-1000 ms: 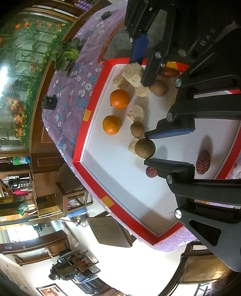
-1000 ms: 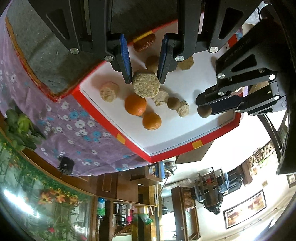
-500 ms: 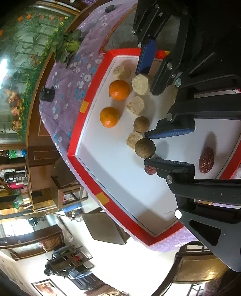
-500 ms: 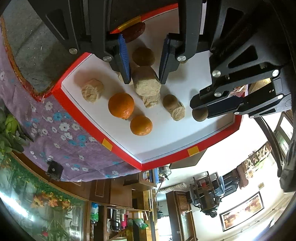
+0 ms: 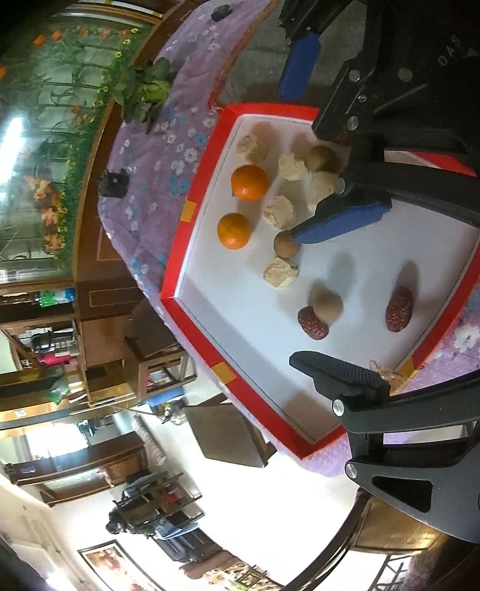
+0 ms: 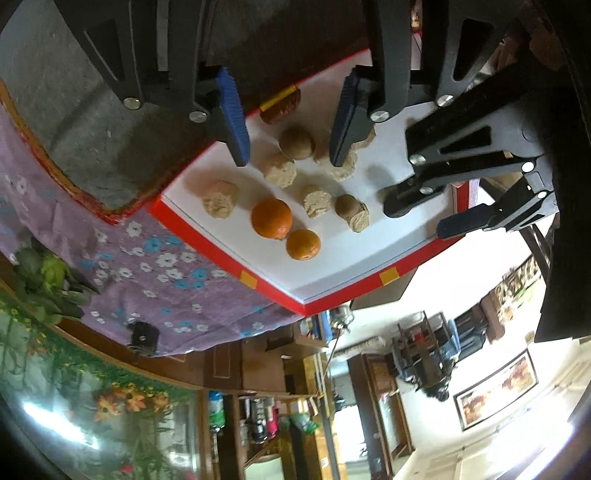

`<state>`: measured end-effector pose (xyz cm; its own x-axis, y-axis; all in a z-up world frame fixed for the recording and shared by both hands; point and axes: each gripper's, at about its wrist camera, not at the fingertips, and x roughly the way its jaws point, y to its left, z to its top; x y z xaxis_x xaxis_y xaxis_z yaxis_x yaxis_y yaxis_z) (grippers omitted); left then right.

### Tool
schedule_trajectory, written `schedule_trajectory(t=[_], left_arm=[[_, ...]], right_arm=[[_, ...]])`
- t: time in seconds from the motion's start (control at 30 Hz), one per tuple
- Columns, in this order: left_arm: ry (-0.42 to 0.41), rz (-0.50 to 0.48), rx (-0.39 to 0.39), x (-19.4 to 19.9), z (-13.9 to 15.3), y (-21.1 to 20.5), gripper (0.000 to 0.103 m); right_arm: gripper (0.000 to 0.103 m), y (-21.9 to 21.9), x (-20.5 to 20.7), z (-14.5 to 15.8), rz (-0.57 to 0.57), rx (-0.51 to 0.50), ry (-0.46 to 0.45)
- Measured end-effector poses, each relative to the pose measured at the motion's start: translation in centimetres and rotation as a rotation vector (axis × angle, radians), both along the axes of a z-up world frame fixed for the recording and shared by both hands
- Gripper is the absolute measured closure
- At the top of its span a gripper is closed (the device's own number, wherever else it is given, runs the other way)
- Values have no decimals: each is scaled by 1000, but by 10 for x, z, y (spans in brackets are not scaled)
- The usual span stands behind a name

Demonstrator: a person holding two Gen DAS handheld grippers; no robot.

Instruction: Organize fruits

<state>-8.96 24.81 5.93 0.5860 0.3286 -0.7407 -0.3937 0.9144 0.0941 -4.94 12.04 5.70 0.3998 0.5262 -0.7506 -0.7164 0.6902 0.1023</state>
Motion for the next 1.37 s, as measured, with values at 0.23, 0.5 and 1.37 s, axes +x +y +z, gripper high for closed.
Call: schedule_trajectory(t=[0.23,0.5,1.37], left_arm=[[-42,-33,-12,-15,13,-23,42],[-78,-53,-10,-27,27,-39,42],[-84,-44,9,-30,30,-50,42]], right_arm=[[56,-28,-17,4,-49,16,-20],[56,-49,-27,9,-70,33,-26],[56,-59,-31,9,-74,35,-25]])
